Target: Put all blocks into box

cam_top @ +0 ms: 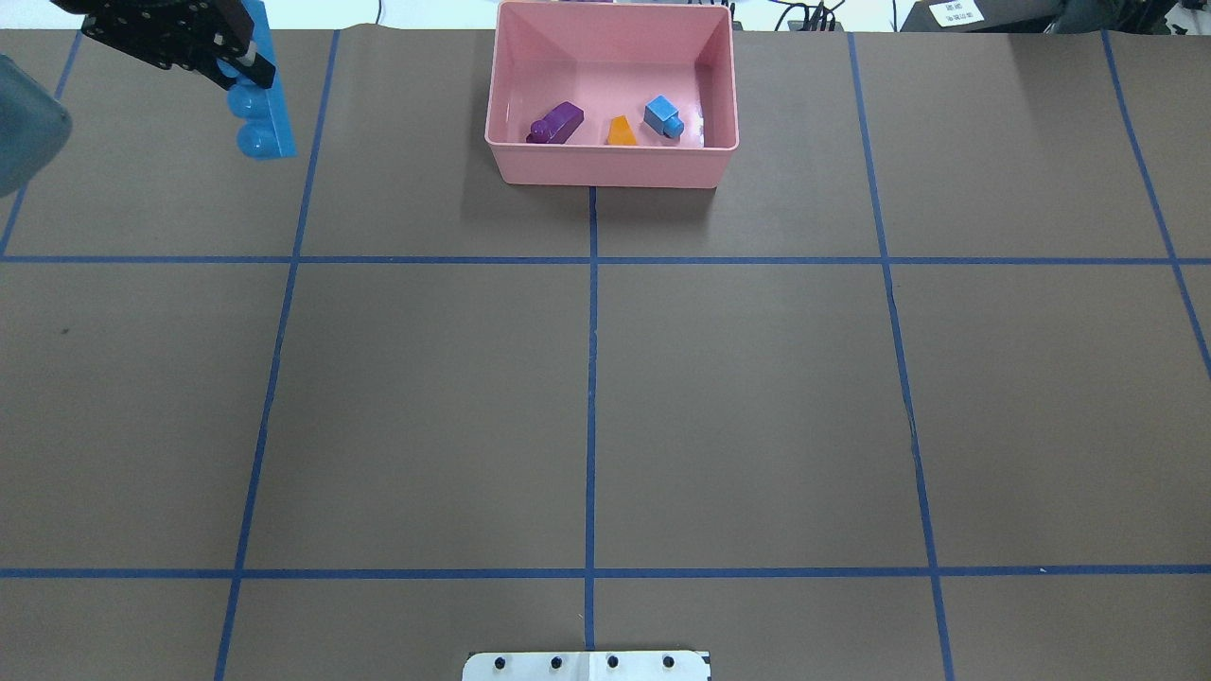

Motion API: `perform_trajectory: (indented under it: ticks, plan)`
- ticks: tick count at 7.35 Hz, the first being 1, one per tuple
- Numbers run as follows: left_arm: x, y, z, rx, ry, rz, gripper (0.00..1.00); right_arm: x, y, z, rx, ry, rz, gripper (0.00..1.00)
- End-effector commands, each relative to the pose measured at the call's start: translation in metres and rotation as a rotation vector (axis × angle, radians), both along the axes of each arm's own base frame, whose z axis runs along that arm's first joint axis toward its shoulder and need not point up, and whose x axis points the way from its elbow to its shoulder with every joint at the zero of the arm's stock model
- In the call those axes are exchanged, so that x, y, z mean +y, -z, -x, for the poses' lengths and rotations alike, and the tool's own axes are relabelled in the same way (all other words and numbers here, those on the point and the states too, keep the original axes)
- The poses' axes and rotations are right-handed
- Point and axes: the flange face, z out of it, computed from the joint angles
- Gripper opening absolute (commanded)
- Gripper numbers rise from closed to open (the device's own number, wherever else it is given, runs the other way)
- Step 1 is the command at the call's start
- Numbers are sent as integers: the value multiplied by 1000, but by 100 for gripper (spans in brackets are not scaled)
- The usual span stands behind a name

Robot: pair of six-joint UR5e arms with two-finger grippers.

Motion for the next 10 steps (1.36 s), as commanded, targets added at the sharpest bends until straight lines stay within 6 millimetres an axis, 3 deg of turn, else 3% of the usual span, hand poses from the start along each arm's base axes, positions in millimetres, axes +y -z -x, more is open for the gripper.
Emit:
perform_trajectory:
  ticks: [1,2,3,4,5,6,7,8,10]
  plan:
    - [-4,8,1,-13,24,-19,0,-1,-7,4,-40,-12,28,98]
    - [-6,10,0,-13,23,-21,0,-1,-10,5,-50,-20,40,59]
    - [-21,21,-9,-17,22,-21,0,1,-11,5,-48,-22,46,28]
    - [-55,45,-28,-32,42,-4,0,1,-13,4,-48,-22,48,17]
    - [-69,68,-50,-39,59,17,0,4,-17,3,-44,-18,51,9]
    - [-68,71,-54,-38,61,21,0,4,-15,3,-48,-12,40,0]
    - [-65,85,-64,-26,68,46,0,2,-6,3,-51,-11,18,0]
    - [-65,100,-90,-28,98,49,0,-6,7,1,-54,-24,-15,0]
    - [-85,108,-187,21,210,53,0,-6,11,-11,-8,-28,-59,0]
